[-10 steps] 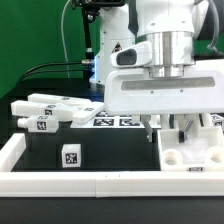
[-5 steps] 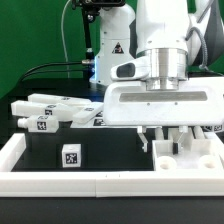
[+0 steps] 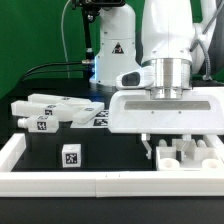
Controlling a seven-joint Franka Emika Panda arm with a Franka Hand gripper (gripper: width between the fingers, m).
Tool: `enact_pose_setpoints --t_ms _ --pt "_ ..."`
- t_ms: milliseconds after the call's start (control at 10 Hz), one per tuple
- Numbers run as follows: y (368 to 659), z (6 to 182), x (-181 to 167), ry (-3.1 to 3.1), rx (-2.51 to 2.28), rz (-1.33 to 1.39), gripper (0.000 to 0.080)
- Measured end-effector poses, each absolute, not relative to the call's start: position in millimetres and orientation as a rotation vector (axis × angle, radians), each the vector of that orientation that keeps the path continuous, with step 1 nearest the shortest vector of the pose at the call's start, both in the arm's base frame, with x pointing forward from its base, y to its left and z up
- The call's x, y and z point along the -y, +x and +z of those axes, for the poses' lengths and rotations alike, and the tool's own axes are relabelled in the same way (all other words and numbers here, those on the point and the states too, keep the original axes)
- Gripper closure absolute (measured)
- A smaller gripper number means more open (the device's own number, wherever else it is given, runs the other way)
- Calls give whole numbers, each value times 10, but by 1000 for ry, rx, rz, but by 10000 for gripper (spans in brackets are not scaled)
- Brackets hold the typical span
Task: Assemble chair
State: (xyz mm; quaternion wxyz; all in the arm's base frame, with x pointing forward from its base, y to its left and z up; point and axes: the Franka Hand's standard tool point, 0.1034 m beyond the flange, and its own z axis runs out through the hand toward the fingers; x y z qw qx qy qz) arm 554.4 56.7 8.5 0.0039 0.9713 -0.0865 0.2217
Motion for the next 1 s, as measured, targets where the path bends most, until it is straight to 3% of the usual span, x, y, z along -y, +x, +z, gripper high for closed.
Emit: enact_pose_setpoints --t_ms 100,200,300,600,700,1000 --pt "5544 84 -568 3044 270 694 424" --pt "5543 83 -567 3044 268 694 238" --pt "5547 92 -562 3044 267 693 177" --pt "5510 455 -643 3108 279 567 151" --pt "5408 469 -666 3153 290 385 151" --pt "5499 560 -616 3195 346 135 150"
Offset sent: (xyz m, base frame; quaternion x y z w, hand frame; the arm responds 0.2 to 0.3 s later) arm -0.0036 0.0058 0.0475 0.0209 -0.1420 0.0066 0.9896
